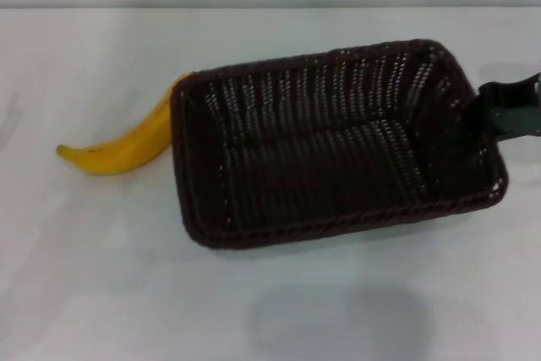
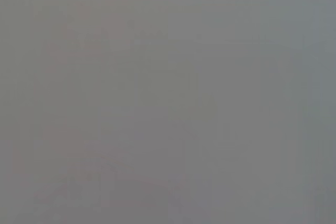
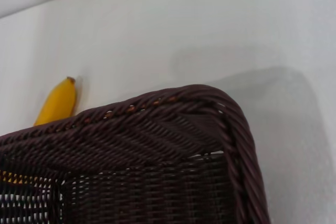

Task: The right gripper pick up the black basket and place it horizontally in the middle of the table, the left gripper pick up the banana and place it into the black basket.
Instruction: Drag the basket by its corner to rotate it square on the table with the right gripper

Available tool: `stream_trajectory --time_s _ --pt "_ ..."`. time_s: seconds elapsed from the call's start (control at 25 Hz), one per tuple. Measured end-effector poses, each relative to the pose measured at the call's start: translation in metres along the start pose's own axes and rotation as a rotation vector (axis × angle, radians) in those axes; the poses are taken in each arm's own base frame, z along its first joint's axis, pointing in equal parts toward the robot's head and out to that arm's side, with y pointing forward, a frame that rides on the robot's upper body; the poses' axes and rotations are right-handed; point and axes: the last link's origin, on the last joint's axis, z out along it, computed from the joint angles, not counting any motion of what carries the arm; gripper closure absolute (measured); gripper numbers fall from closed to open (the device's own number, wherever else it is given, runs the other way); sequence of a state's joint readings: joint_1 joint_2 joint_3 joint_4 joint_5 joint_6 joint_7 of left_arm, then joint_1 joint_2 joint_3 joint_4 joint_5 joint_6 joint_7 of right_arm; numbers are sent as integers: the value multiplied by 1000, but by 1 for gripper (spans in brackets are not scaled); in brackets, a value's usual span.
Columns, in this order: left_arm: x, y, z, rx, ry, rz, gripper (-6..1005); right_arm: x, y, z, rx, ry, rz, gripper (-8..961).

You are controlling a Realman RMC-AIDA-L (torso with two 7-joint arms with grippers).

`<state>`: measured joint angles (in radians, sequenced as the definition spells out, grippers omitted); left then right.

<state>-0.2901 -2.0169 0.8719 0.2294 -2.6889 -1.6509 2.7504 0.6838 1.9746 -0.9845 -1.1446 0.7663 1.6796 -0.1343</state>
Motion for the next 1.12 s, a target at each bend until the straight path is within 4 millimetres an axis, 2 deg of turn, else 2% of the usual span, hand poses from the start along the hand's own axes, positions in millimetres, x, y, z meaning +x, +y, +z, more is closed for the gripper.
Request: stream_trajectory --time_s 0.16,0.32,0.6,0.76,0.96,1.12 --pt "1 0 -2 4 1 3 146 -5 -4 -7 24 -5 -3 789" --pt "1 1 -4 9 2 18 147 -8 5 -5 56 -1 -35 783" --pt "1 3 -8 14 1 44 148 -11 24 10 358 43 -186 770" --pt "0 2 -13 22 -10 47 149 -13 32 15 451 49 -281 762" --pt "0 0 -16 31 -19 48 150 -15 45 21 494 96 -325 752" --pt "0 0 -16 34 -20 48 150 -16 56 28 449 134 -321 745"
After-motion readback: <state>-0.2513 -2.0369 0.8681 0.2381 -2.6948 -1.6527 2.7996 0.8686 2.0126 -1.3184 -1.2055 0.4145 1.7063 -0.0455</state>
